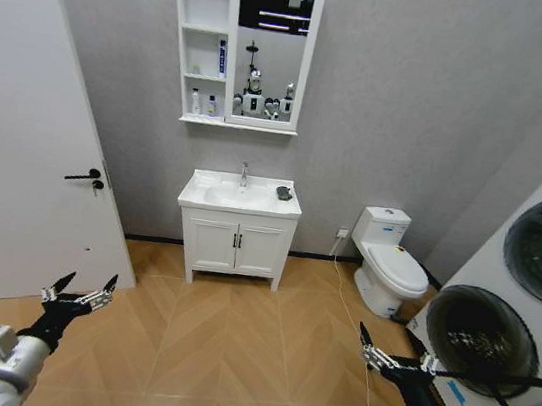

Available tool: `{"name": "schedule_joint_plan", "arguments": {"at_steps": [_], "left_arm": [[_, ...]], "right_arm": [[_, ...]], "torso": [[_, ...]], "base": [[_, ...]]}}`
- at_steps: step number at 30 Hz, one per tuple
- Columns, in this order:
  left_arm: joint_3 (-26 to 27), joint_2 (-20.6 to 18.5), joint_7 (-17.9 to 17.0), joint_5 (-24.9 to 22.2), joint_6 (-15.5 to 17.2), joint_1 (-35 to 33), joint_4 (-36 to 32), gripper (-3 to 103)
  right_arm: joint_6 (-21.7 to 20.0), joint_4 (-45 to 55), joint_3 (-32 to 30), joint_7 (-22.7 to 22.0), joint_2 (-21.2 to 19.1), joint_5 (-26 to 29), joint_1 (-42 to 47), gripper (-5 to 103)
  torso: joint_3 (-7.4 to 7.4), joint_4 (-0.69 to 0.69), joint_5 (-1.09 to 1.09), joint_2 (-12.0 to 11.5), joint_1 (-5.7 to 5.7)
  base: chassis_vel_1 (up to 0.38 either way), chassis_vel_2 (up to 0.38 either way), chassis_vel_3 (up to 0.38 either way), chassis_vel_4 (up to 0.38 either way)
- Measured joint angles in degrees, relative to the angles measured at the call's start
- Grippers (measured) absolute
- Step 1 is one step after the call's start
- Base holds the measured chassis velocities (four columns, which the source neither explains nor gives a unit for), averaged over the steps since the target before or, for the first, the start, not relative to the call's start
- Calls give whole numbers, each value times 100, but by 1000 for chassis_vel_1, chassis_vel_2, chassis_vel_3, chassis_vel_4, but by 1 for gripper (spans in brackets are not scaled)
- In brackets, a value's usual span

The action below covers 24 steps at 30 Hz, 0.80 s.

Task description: Move facial cleanser and shampoo from washbasin to cabinet, then wipe washbasin with towel.

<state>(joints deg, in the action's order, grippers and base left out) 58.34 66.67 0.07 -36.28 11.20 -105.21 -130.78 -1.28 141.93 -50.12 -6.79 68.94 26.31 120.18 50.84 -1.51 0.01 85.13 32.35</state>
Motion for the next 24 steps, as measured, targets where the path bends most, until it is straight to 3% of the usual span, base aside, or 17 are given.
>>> {"name": "schedule_joint_plan", "arguments": {"at_steps": [24], "left_arm": [[0, 0, 0, 0, 0, -2, 0, 100]], "right_arm": [[0, 0, 0, 0, 0, 0, 2, 100]], "torso": [[-3, 0, 0, 4, -8]], "base": [[-9, 16, 14, -9]]}}
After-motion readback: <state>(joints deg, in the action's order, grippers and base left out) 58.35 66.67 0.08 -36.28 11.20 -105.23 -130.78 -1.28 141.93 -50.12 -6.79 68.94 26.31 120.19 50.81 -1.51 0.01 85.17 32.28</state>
